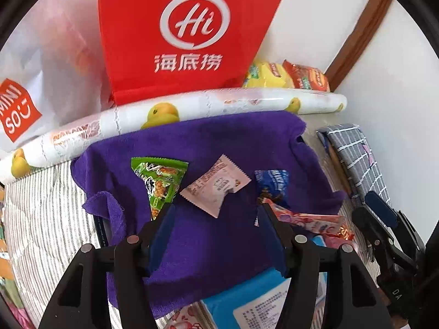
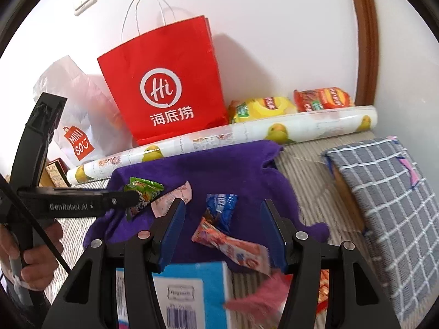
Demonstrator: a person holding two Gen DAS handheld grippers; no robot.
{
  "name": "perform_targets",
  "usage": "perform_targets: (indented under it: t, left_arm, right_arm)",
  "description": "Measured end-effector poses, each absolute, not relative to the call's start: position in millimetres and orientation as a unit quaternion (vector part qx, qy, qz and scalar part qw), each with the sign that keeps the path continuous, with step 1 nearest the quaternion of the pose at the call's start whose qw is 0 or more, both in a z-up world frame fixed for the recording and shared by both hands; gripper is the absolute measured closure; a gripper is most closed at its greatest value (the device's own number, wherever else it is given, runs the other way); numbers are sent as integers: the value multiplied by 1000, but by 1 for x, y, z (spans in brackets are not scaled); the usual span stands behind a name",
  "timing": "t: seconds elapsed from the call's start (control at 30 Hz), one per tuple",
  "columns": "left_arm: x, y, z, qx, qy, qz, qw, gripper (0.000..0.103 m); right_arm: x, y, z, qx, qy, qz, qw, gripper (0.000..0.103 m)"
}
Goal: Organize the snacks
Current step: 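Grasp the pink silver-banded packet with the right tool while the left tool reaches toward the loose snacks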
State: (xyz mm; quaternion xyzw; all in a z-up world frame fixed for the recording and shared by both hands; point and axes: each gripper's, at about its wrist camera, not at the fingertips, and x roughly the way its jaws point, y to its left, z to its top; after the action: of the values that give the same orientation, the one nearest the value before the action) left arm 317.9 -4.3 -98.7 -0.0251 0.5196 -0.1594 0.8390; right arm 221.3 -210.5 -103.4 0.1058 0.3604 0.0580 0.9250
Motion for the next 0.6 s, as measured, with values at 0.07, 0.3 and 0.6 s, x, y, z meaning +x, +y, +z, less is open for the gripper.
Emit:
perform_targets:
  t: [0.07,0.3,0.6]
  left_arm:
    - [312,-6,-90,-21,512,-161,844,43]
    - [296,-13,-69,-6,489,-159,858,43]
    - [285,-21,-60,2,481,-153,864,43]
  right_arm:
    - [213,-216,-99,100,357,46,928,46]
    - [176,-250,-92,96,350,-19,932,39]
    - [145,-284,-114,125,384,-4,915,38]
